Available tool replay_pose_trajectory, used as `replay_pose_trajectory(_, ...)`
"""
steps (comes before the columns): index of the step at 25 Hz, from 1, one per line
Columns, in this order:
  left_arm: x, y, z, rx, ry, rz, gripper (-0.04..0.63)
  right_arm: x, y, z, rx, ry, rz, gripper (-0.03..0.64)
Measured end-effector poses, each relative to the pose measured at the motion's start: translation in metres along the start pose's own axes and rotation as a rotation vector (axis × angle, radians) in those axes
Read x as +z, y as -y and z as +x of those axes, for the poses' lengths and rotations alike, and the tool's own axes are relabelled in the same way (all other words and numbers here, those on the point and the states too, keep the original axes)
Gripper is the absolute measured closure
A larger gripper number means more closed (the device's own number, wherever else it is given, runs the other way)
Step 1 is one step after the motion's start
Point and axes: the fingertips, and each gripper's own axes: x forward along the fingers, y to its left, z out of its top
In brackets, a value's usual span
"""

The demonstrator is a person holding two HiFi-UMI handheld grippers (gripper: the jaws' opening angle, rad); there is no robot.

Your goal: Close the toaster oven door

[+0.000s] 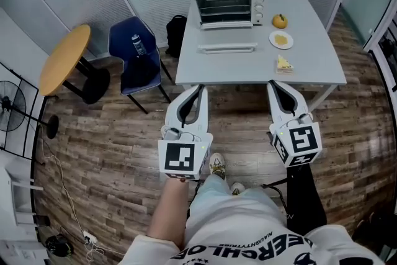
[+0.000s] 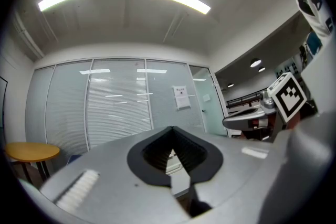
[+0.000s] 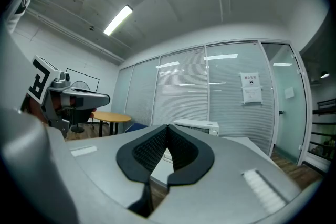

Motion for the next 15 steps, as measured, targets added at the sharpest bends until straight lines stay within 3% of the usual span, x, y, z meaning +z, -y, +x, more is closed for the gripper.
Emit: replay_pose_trajectory(15,-0.052,-0.074,0.119,-0.049,-0.027,-0.028,0.54,-0.024,0.033,0.134,-0.033,-0.058,-0.023,0.617)
